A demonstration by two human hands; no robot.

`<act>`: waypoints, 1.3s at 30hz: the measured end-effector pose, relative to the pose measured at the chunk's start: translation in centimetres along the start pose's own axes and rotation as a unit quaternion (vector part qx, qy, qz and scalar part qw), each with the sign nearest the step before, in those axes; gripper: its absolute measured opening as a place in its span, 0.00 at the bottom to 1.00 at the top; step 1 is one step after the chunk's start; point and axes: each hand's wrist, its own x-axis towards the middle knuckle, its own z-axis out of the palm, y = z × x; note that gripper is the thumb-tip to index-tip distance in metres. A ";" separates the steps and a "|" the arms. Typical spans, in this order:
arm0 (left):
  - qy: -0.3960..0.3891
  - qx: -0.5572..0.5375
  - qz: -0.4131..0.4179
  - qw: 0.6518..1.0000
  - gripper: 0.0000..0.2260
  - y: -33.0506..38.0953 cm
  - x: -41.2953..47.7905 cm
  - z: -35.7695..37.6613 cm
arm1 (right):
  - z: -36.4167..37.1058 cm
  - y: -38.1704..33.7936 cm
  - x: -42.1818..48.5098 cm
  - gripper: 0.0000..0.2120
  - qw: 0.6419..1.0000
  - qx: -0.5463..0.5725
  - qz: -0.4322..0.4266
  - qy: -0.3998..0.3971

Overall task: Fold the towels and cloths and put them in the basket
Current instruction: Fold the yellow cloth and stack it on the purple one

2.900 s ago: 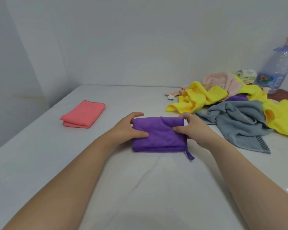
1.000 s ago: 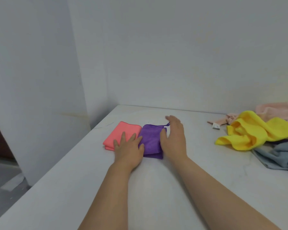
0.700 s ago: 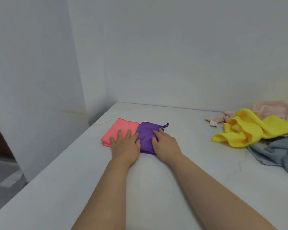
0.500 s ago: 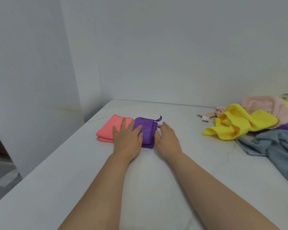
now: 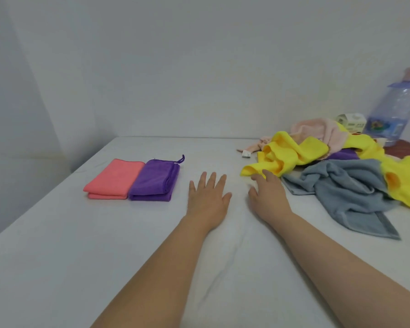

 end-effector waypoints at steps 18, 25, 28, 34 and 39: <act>0.239 -0.391 -0.122 0.880 0.16 -1.7 0.9 -0.9 | -0.7 -2.0 0.2 0.12 0.977 0.185 -0.102 -0.031; 0.213 -0.465 -0.124 0.850 0.16 -2.7 0.9 -1.0 | -0.7 -3.3 -0.1 0.15 0.964 0.168 -0.107 0.178; 0.092 -0.350 -0.051 0.931 0.18 -2.3 1.1 -0.7 | 0.4 -0.6 0.9 0.26 0.999 0.020 0.031 -0.001; 0.038 -0.339 -0.009 0.940 0.27 -2.4 1.0 -0.1 | 0.2 -0.4 1.1 0.17 0.994 -0.039 0.069 -0.075; 0.143 -0.374 -0.040 0.915 0.27 -2.4 1.1 -0.4 | -1.1 -1.2 0.9 0.23 0.988 0.113 0.056 0.088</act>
